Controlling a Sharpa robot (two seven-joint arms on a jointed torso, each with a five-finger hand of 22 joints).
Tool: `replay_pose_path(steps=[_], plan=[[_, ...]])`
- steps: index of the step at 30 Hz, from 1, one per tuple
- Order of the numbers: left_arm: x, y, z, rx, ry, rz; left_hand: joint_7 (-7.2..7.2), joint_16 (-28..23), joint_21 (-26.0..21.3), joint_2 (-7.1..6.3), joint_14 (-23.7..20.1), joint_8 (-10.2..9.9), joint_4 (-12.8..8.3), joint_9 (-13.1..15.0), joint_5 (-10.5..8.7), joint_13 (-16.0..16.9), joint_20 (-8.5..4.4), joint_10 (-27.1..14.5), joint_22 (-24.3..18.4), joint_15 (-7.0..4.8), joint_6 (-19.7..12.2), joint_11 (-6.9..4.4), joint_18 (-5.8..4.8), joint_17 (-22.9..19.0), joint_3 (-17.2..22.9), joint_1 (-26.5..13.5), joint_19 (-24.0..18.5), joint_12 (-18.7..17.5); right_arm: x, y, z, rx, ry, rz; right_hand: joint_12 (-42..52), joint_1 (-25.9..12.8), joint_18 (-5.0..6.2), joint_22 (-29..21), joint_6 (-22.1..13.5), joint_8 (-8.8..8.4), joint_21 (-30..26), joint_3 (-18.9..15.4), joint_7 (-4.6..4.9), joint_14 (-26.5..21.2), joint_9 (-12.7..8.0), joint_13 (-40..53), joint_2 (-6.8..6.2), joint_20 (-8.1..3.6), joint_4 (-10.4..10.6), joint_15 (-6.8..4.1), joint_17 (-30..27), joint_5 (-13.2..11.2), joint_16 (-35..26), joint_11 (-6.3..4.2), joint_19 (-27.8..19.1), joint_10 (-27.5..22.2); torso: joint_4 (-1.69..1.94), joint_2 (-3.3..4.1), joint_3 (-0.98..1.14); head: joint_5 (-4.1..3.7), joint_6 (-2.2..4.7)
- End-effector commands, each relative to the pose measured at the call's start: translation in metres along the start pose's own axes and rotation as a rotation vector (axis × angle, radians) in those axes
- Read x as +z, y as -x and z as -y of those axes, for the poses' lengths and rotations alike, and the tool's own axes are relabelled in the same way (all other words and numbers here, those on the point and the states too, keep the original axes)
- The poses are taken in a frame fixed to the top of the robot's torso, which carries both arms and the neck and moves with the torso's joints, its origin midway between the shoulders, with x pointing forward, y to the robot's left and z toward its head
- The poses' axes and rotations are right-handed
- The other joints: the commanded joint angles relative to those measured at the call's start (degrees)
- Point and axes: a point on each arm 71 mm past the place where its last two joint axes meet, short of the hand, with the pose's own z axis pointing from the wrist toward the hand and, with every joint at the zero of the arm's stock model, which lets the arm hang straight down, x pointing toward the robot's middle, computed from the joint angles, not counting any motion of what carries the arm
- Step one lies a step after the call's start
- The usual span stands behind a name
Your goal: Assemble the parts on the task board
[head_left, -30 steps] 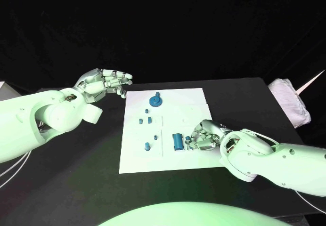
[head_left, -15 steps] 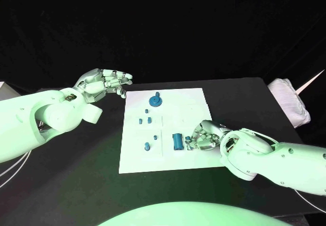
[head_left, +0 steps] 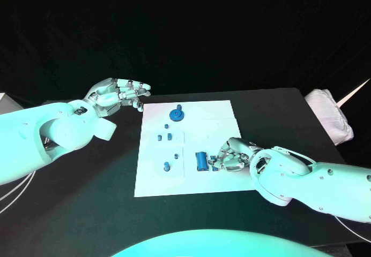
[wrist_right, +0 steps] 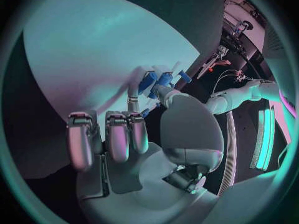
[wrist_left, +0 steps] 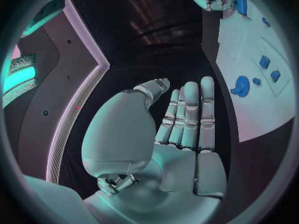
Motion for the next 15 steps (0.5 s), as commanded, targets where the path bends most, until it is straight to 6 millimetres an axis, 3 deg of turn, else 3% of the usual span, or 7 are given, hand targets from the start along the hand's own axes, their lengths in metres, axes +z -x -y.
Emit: replay_pose_path(steps=[1,9,12,15], plan=[[0.0004,-0.0020,0.0007,-0.010,-0.005,-0.017,-0.06,-0.06,-0.26,0.27,-0.45,-0.05,0.10,0.00,0.17,-0.06,0.23,-0.11,-0.09,0.07,0.25,-0.26,0.84,-0.05,0.23,0.09,0.15,0.18,-0.0006,-0.0009,-0.0012,-0.011,0.014,-0.001,0.18,-1.24,-0.06,14.66,0.05,0.36,0.08,-1.34,0.05,6.07,-0.08,14.92,0.25,-0.34,0.10,-0.50,15.09,-0.78,0.21,-0.41,5.52,5.68,-0.05,-0.01,-0.02,0.04,-0.01],[0.0004,-0.0018,0.0006,-0.010,-0.005,-0.016,-0.05,-0.06,-0.27,0.31,-0.46,-0.06,0.13,0.00,0.19,-0.07,0.23,-0.11,-0.10,0.07,0.25,-0.25,0.84,-0.05,0.23,0.08,0.16,0.19,-0.0015,0.0004,0.0023,-0.020,0.012,-0.001,0.13,-1.87,-0.04,14.63,-0.06,0.47,-0.04,-2.79,0.02,6.07,-0.09,14.90,0.41,-0.36,-0.05,-0.53,15.09,-1.63,0.21,-0.44,5.49,5.67,-0.02,-0.02,0.03,0.08,-0.01],[0.0005,-0.0018,0.0006,-0.010,-0.005,-0.017,-0.05,-0.06,-0.27,0.31,-0.46,-0.06,0.13,0.00,0.19,-0.07,0.23,-0.11,-0.10,0.07,0.25,-0.25,0.84,-0.05,0.23,0.08,0.16,0.19,-0.0024,0.0002,0.0033,-0.020,0.013,-0.011,0.08,1.27,-0.05,14.64,-0.30,0.60,0.00,-3.73,0.03,6.07,-0.15,14.89,0.79,-0.37,-0.57,-0.53,15.09,-4.74,0.21,-0.43,5.49,5.66,0.02,-0.01,0.05,0.07,-0.07],[0.0005,-0.0017,0.0005,-0.010,-0.004,-0.016,-0.05,-0.06,-0.29,0.38,-0.46,-0.06,0.18,0.00,0.21,-0.08,0.23,-0.12,-0.10,0.08,0.24,-0.25,0.84,-0.06,0.26,0.09,0.18,0.19,-0.0035,0.0003,0.0044,-0.019,0.017,-0.017,0.03,3.23,-0.03,14.62,-0.44,0.63,-0.07,-4.31,0.07,6.07,-0.22,14.88,0.77,-0.34,-0.78,-0.50,15.09,-5.80,0.21,-0.40,5.48,5.64,0.03,0.00,0.05,0.08,-0.07]])
